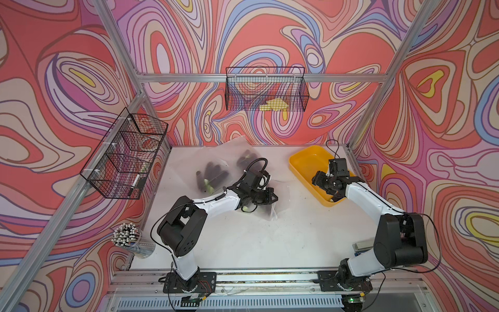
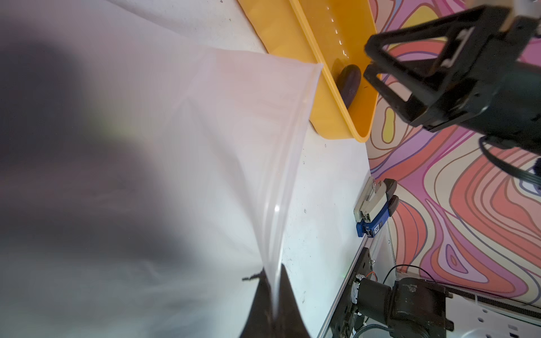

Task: Place the eggplant in a zip-top bag and seal the zipper
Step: Adjust the basket at the center of the board, then pick up the eggplant from the basket.

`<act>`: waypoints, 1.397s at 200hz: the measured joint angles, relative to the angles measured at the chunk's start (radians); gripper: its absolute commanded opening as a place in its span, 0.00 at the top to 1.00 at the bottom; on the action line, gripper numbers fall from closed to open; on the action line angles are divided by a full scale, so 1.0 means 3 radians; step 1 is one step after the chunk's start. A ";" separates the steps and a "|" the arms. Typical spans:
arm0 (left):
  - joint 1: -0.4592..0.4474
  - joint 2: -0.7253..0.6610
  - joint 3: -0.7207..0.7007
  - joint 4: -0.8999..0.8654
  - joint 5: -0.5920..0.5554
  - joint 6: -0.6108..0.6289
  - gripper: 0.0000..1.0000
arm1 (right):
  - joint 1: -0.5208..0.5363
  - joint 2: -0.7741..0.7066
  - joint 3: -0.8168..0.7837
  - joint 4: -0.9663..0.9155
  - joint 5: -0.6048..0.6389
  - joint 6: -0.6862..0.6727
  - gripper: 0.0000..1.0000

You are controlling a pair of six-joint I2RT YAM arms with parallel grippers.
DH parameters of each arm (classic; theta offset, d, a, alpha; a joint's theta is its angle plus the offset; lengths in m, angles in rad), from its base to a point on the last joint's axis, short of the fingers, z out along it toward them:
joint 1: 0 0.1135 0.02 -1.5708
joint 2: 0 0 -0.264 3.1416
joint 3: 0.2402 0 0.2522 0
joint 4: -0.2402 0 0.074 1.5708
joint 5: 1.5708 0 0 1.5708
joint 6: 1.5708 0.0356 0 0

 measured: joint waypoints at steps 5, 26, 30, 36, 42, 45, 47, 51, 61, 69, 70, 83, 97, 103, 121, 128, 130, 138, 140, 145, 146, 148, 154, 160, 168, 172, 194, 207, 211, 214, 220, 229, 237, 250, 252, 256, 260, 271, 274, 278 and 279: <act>0.0000 0.0000 0.0000 -0.0003 -0.0001 0.0001 1.00 | -0.0008 0.0020 -0.0001 -0.0056 0.0001 -0.0029 0.36; 0.0000 -0.0001 0.0000 -0.0013 -0.0003 0.0014 1.00 | -0.0014 0.0001 -0.0011 -0.0220 0.0033 -0.0099 0.34; 0.0000 -0.0001 0.0000 -0.0013 -0.0004 0.0014 1.00 | -0.0018 -0.0014 -0.0020 -0.0238 0.0048 -0.0107 0.34; 0.0000 -0.0001 0.0000 -0.0015 -0.0004 0.0015 1.00 | -0.0023 -0.0036 -0.0038 -0.0270 0.0074 -0.0116 0.34; 0.0000 -0.0001 0.0000 -0.0019 -0.0004 0.0015 1.00 | -0.0039 -0.0057 -0.0053 -0.0301 0.0093 -0.0118 0.34; 0.0000 -0.0001 0.0000 -0.0019 -0.0004 0.0015 1.00 | -0.0060 -0.0062 -0.0060 -0.0324 0.0102 -0.0117 0.34; 0.0000 -0.0001 0.0000 -0.0019 -0.0005 0.0015 1.00 | -0.0072 -0.0066 -0.0061 -0.0343 0.0103 -0.0117 0.34; 0.0000 -0.0001 0.0000 -0.0019 -0.0005 0.0015 1.00 | -0.0103 -0.0067 -0.0064 -0.0373 0.0113 -0.0117 0.34; 0.0000 -0.0001 0.0000 -0.0019 -0.0013 0.0015 1.00 | -0.0219 -0.0060 -0.0064 -0.0448 0.0127 -0.0116 0.34; 0.0003 -0.0001 0.0000 -0.0019 -0.0018 0.0018 1.00 | -0.0326 -0.0047 -0.0064 -0.0521 0.0158 -0.0116 0.33; 0.0003 -0.0001 0.0000 -0.0019 -0.0018 0.0018 1.00 | -0.0338 -0.0046 -0.0064 -0.0528 0.0159 -0.0116 0.33; 0.0006 -0.0004 -0.0003 -0.0019 -0.0028 0.0024 1.00 | -0.0478 -0.0027 -0.0064 -0.0641 0.0215 -0.0118 0.32; 0.0015 -0.0020 -0.0034 -0.0003 -0.0028 0.0025 1.00 | -0.0579 -0.0020 -0.0062 -0.0715 0.0291 -0.0131 0.32; 0.0024 -0.0029 -0.0055 0.0001 -0.0027 0.0025 1.00 | -0.0598 -0.0015 -0.0062 -0.0750 0.0323 -0.0139 0.31; 0.0053 -0.0051 -0.0103 0.0004 -0.0027 0.0029 1.00 | -0.0631 0.0047 -0.0018 -0.0871 0.0432 -0.0165 0.31; 0.0064 -0.0062 -0.0120 0.0003 -0.0027 0.0038 1.00 | -0.0636 0.0092 0.0024 -0.0913 0.0482 -0.0179 0.30; 0.0069 -0.0066 -0.0125 0.0003 -0.0027 0.0043 1.00 | -0.0641 0.0109 0.0041 -0.0923 0.0501 -0.0186 0.30; 0.0078 -0.0081 -0.0137 0.0003 -0.0027 0.0053 1.00 | -0.0657 0.0178 0.0111 -0.0963 0.0584 -0.0205 0.29; 0.0081 -0.0083 -0.0139 0.0003 -0.0027 0.0055 1.00 | -0.0664 0.0195 0.0131 -0.0971 0.0601 -0.0212 0.29; 0.0090 -0.0092 -0.0145 0.0004 -0.0025 0.0064 1.00 | -0.0683 0.0238 0.0175 -0.0983 0.0655 -0.0228 0.29; 0.0090 -0.0093 -0.0146 0.0004 -0.0025 0.0066 1.00 | -0.0687 0.0243 0.0182 -0.0983 0.0662 -0.0230 0.29; 0.0092 -0.0097 -0.0149 0.0004 -0.0027 0.0067 1.00 | -0.0694 0.0258 0.0198 -0.0982 0.0682 -0.0228 0.29; 0.0098 -0.0107 -0.0156 0.0004 -0.0027 0.0076 1.00 | -0.0725 0.0296 0.0239 -0.0980 0.0731 -0.0242 0.29; 0.0107 -0.0113 -0.0161 0.0004 -0.0024 0.0079 1.00 | -0.0757 0.0332 0.0277 -0.0983 0.0783 -0.0253 0.29; 0.0114 -0.0120 -0.0168 0.0006 -0.0022 0.0080 1.00 | -0.0792 0.0378 0.0328 -0.0984 0.0856 -0.0264 0.29; 0.0118 -0.0121 -0.0170 0.0005 -0.0020 0.0079 1.00 | -0.0805 0.0404 0.0352 -0.0985 0.0888 -0.0268 0.29; 0.0140 -0.0122 -0.0191 0.0019 -0.0008 0.0080 1.00 | -0.0852 0.0603 0.0511 -0.0989 0.1026 -0.0278 0.29; 0.0154 -0.0123 -0.0215 0.0031 0.0000 0.0081 1.00 | -0.0868 0.0722 0.0554 -0.0958 0.1059 -0.0277 0.29; 0.0158 -0.0123 -0.0221 0.0031 0.0000 0.0083 1.00 | -0.0870 0.0754 0.0557 -0.0946 0.1063 -0.0276 0.29; 0.0163 -0.0125 -0.0226 0.0031 0.0001 0.0083 1.00 | -0.0870 0.0777 0.0558 -0.0937 0.1067 -0.0275 0.29; 0.0172 -0.0123 -0.0234 0.0032 0.0003 0.0084 1.00 | -0.0871 0.0830 0.0565 -0.0924 0.1074 -0.0271 0.29; 0.0183 -0.0123 -0.0243 0.0031 0.0003 0.0088 1.00 | -0.0881 0.0916 0.0582 -0.0907 0.1082 -0.0263 0.29; 0.0195 -0.0125 -0.0249 0.0032 0.0004 0.0089 1.00 | -0.0896 0.0987 0.0599 -0.0882 0.1088 -0.0261 0.28; 0.0207 -0.0123 -0.0261 0.0034 0.0014 0.0089 1.00 | -0.0933 0.1100 0.0654 -0.0863 0.1097 -0.0249 0.28; 0.0210 -0.0123 -0.0261 0.0034 0.0015 0.0089 1.00 | -0.0940 0.1118 0.0665 -0.0861 0.1099 -0.0248 0.28; 0.0216 -0.0123 -0.0262 0.0033 0.0015 0.0089 1.00 | -0.0951 0.1148 0.0688 -0.0852 0.1100 -0.0247 0.28; 0.0220 -0.0123 -0.0263 0.0034 0.0022 0.0089 1.00 | -0.0965 0.1185 0.0713 -0.0839 0.1100 -0.0239 0.28; 0.0228 -0.0123 -0.0263 0.0042 0.0027 0.0089 1.00 | -0.1002 0.1268 0.0777 -0.0802 0.1080 -0.0228 0.30; 0.0229 -0.0125 -0.0263 0.0048 0.0027 0.0089 1.00 | -0.1013 0.1286 0.0792 -0.0791 0.1071 -0.0224 0.31; 0.0233 -0.0123 -0.0263 0.0055 0.0027 0.0089 1.00 | -0.1026 0.1311 0.0813 -0.0774 0.1057 -0.0223 0.32; 0.0233 -0.0123 -0.0263 0.0055 0.0028 0.0089 1.00 | -0.1031 0.1319 0.0819 -0.0769 0.1050 -0.0223 0.33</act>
